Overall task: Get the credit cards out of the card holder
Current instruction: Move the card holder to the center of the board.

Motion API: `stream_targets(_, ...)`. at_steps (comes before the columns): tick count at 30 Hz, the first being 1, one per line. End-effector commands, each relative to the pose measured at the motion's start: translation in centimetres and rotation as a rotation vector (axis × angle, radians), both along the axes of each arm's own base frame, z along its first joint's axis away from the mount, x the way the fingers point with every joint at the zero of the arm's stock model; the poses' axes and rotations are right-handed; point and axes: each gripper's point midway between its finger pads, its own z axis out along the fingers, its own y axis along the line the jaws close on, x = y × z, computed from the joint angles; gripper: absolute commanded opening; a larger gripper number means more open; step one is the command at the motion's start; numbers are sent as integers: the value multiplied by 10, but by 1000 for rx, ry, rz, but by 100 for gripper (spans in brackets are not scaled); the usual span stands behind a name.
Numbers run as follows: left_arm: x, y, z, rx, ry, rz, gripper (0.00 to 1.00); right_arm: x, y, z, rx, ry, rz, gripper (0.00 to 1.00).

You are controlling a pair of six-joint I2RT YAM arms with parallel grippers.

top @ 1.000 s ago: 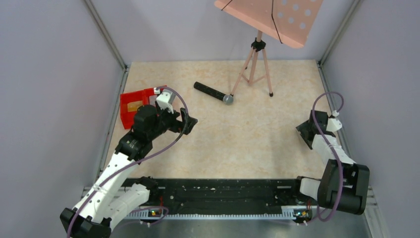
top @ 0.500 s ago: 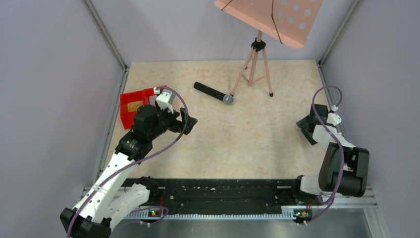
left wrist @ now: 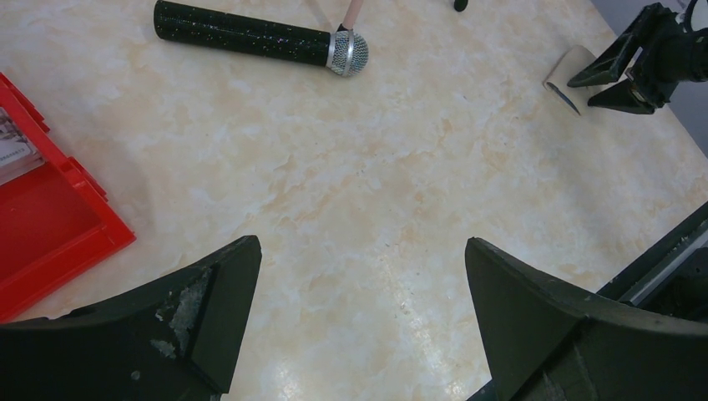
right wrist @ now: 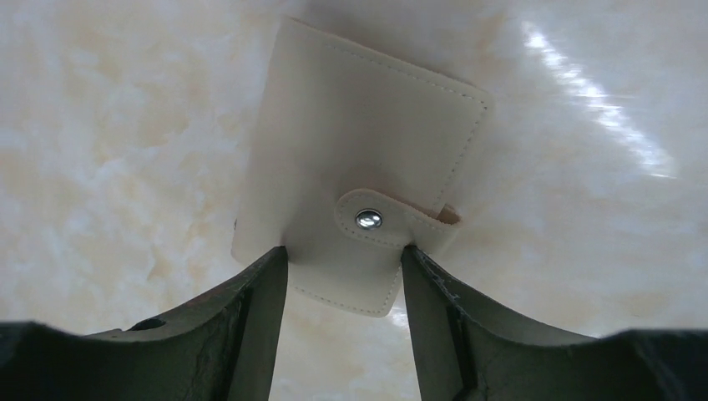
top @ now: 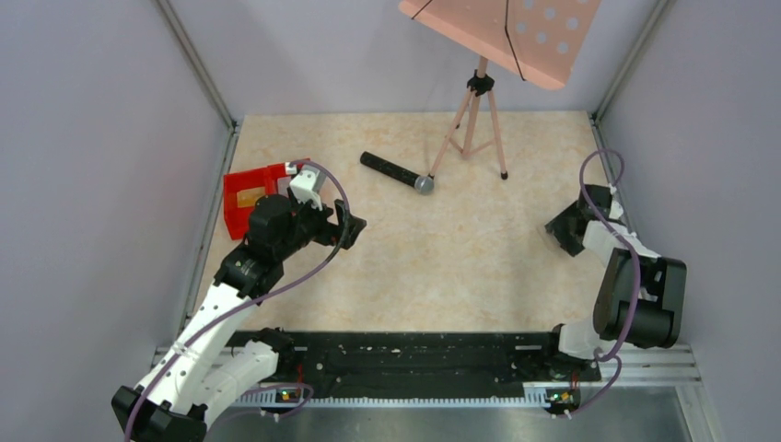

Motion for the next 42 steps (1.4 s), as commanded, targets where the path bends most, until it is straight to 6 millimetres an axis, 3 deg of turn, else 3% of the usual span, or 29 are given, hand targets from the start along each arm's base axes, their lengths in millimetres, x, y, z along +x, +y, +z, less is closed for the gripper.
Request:
stream_targets(1,4,0,14,-18,-57,9,97,-28,85,-32,281,127,249,53)
stream_targets(11,2,1,17,-26,-65,9,98,-49,148,-31,281,165,465,48)
stream_targets(14,2,2,17,-25,-70,15,97,-46,152,-17,253,133,527,48)
stream_targets(17,1,3,17,-26,-71,18,97,-25,132,11,104,48,537,51)
stream_targets(19,1,2,17,-30,-69,16,97,-9,108,30,-50,14,513,55)
stream_targets(22,1,0,16,-34,-62,8,97,8,77,43,-170,16,472,51)
stream_targets(24,0,0,16,-36,-61,8,97,18,65,42,-202,42,483,41)
stream_targets(27,0,1,16,-35,-64,11,97,29,49,42,-254,88,496,36)
stream_targets(32,0,1,16,-34,-63,11,97,41,26,40,-298,116,481,38)
stream_targets(38,-1,1,16,-34,-63,10,97,50,18,35,-287,119,482,43)
stream_targets(42,-1,1,16,-35,-65,7,97,51,24,26,-245,118,522,44)
